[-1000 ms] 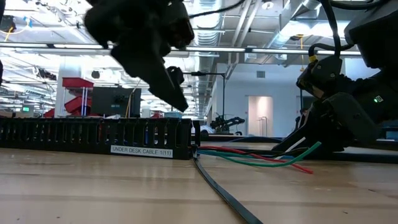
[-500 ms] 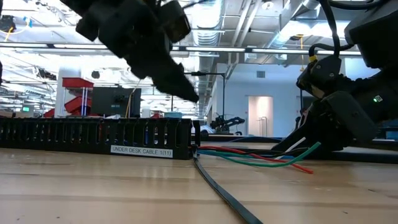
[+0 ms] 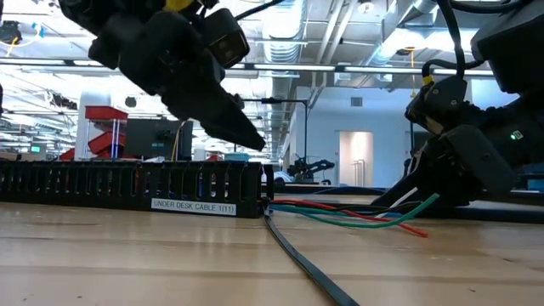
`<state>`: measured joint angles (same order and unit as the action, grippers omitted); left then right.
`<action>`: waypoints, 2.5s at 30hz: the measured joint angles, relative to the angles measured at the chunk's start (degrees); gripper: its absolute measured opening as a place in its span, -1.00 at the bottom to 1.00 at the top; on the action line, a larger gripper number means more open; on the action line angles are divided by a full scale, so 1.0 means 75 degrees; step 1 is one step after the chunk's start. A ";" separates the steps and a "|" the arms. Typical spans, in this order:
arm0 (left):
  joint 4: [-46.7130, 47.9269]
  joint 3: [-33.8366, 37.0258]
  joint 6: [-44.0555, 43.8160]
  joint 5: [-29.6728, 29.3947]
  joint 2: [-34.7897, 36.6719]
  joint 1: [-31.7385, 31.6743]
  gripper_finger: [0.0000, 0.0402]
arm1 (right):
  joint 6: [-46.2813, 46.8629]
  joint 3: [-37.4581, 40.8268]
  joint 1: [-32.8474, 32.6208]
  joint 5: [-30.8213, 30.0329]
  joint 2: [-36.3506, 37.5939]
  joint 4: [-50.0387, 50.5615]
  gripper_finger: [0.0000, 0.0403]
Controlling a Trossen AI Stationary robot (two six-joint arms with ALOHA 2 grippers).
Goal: Ziptie cables
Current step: Close the black cable duct with the black cable duct cover
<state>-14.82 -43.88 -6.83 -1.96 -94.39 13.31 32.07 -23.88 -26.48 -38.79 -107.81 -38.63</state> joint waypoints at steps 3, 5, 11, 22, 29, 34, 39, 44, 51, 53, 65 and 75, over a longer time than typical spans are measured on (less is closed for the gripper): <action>-0.0001 0.0017 0.0078 -0.0227 -0.0065 0.0103 0.32 | -0.0052 0.0000 0.0013 0.0003 0.0000 0.0000 0.12; 0.0067 0.0026 0.0086 -0.0324 -0.0089 0.0118 0.32 | -0.0055 0.0000 0.0053 0.0017 0.0000 -0.0006 0.12; 0.0042 0.0026 0.0222 -0.0346 -0.0288 0.0117 0.32 | -0.0214 0.0000 0.0156 0.0078 0.0003 -0.0045 0.12; -0.0010 0.0019 0.0134 -0.0295 -0.0464 0.0239 0.32 | -0.0256 0.0000 0.0204 0.0087 0.0003 -0.0061 0.12; -0.0202 0.0009 0.0004 -0.0091 -0.0780 0.0279 0.32 | -0.0283 0.0000 0.0210 0.0087 0.0003 -0.0060 0.12; -0.0153 0.0015 -0.0002 0.0021 -0.0807 0.0379 0.32 | -0.0315 0.0000 0.0210 0.0082 0.0003 -0.0058 0.13; -0.0124 0.0015 -0.0012 -0.0008 -0.0807 0.0535 0.32 | -0.0318 0.0000 0.0213 0.0078 0.0003 -0.0053 0.13; 0.0231 0.0015 0.0051 -0.0199 -0.0799 0.0714 0.32 | -0.0335 0.0000 0.0213 0.0071 0.0003 -0.0052 0.13; 0.0793 0.0019 0.0157 0.0223 -0.0799 0.0743 0.32 | -0.0338 0.0000 0.0216 0.0050 0.0003 -0.0050 0.13; 0.0790 0.0017 0.0099 0.0191 -0.0799 0.0777 0.32 | -0.0338 0.0000 0.0217 0.0039 0.0003 -0.0050 0.13; -0.0369 0.0032 0.0274 -0.0516 -0.0807 0.0749 0.32 | -0.0460 0.0000 0.0412 0.0062 0.0003 -0.0055 0.13; -0.1414 0.0707 -0.0324 -0.0778 -0.0804 0.0810 0.32 | -0.0463 0.0000 0.0516 0.0061 0.0003 -0.0055 0.13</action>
<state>-25.43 -38.57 -9.26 -7.80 -100.42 19.38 28.60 -23.88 -22.61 -38.33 -107.79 -39.05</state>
